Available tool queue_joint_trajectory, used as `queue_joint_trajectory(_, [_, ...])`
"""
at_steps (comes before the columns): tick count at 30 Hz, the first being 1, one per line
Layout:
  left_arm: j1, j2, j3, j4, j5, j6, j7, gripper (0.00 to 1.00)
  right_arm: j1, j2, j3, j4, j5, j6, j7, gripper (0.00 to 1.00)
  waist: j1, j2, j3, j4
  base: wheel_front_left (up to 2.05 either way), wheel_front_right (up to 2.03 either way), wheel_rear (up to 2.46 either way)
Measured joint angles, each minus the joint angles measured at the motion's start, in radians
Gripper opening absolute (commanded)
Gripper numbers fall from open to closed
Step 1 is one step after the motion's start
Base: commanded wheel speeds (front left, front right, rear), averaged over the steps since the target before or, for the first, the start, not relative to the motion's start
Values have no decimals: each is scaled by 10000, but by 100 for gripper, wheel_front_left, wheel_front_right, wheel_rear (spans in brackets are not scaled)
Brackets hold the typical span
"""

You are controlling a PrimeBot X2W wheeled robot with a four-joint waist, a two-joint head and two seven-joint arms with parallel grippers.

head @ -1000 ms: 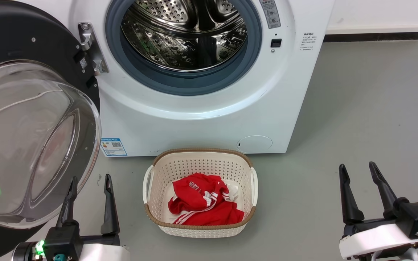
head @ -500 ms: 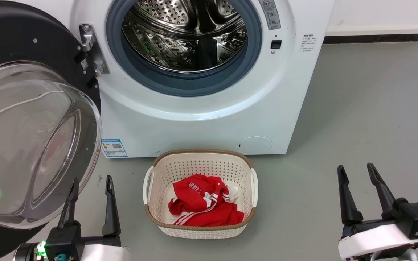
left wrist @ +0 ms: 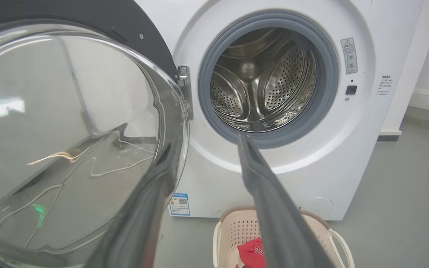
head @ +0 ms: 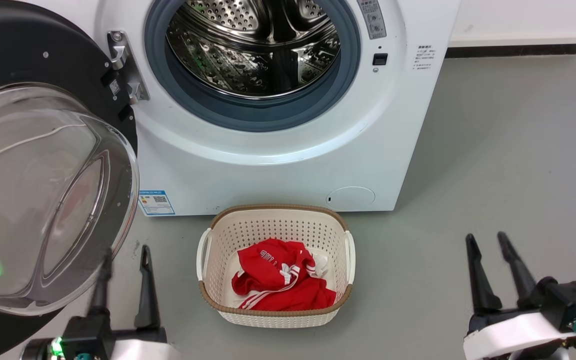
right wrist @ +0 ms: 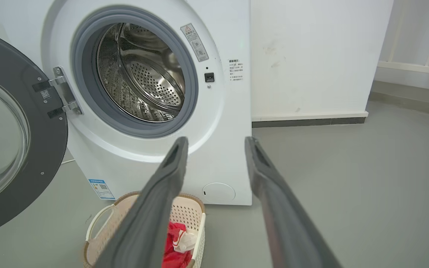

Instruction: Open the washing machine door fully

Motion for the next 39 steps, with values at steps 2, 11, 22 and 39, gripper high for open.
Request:
queue_joint_trajectory(2, [95,-15,-25,199,-23,-2,0,0,95,0,10,176,2,0,10,0,0,0,1,0,0,0,0])
queue_joint_trajectory(11, [104,17,-54,504,-1881,-130,343,0,150,-33,25,414,1745,0,263,0,0,0,-23,29,0,0,0])
queue_joint_trajectory(22, [-237,111,-81,953,-4079,-378,746,0,-58,-127,15,640,3837,0,598,0,0,0,-54,66,0,0,0])
queue_joint_trajectory(39, [-680,222,-75,1505,-7246,-667,1371,0,-324,-224,-71,968,6813,0,1135,0,0,0,-106,128,0,0,0])
